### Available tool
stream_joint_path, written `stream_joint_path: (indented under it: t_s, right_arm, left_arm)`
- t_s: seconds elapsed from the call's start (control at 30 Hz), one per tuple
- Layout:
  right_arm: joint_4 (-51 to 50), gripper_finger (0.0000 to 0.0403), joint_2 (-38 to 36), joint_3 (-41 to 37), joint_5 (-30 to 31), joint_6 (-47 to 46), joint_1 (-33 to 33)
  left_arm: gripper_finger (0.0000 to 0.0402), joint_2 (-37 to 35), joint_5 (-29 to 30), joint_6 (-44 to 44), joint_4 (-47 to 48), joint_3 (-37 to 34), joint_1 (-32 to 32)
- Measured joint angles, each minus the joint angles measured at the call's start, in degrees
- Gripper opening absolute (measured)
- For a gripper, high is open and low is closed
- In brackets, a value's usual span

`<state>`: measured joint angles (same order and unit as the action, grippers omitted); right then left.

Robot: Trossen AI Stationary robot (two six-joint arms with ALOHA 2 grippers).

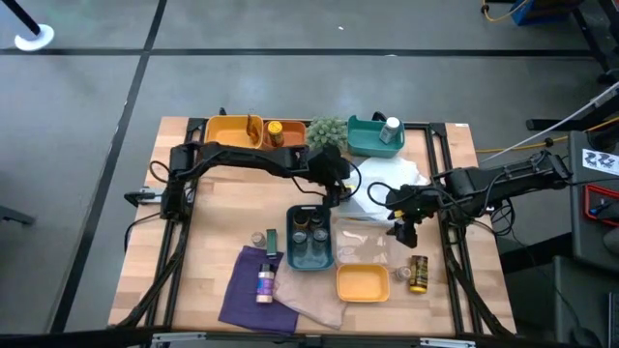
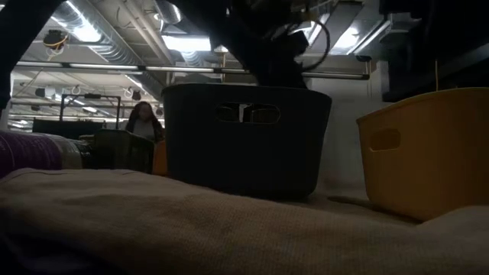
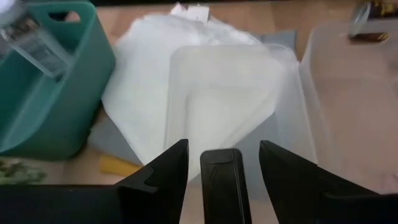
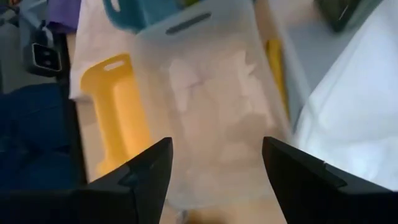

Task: Sort spices by type
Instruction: Put the right brown seasoning bottle into the bottom yellow bin

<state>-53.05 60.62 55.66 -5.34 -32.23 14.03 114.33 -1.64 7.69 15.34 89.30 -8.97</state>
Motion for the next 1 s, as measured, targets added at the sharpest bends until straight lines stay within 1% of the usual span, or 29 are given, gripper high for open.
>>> stream_joint_path:
  t_s: [0.13, 0.23, 0.4, 0.5, 0.63, 0.77, 0.9, 1.0]
  right_arm:
    - [-2.2, 0.0248, 0.0, 0.0, -0.9, -6.1, 4.1]
    - [-2.6, 0.0248, 0.0, 0.0, -0.3, -12.7, 9.3]
    - [-2.6, 0.0248, 1.1, 0.0, 4.2, -23.5, 19.0]
    - [-2.5, 0.0248, 3.0, 0.0, 7.2, -27.7, 24.3]
    - [-2.6, 0.0248, 7.1, 0.0, 9.9, -29.3, 29.3]
    - [-2.6, 0.0248, 12.2, 0.0, 10.8, -29.4, 32.1]
    - [-2.9, 0.0248, 17.3, 0.0, 11.4, -29.5, 32.6]
    - [-2.9, 0.0248, 20.3, 0.0, 10.3, -29.5, 32.5]
  left_arm:
    - [0.018, -2.8, 0.0, 0.9, 3.3, 0.0, 0.0]
    - [0.018, -4.9, 0.0, 1.5, 5.2, 0.0, -0.1]
    - [0.018, -6.0, 0.0, 1.4, 6.3, 0.0, -0.1]
    - [0.018, -6.1, 0.0, 1.3, 6.6, 0.0, -0.1]
    - [0.018, -6.1, 0.0, 0.6, 6.8, 0.0, -0.1]
    - [0.018, -6.1, 0.0, -0.9, 6.8, 0.0, -0.1]
    - [0.018, -6.1, 0.0, -1.0, 6.8, 0.0, -0.1]
    - [0.018, -6.1, 0.0, -1.7, 6.8, 0.0, -0.1]
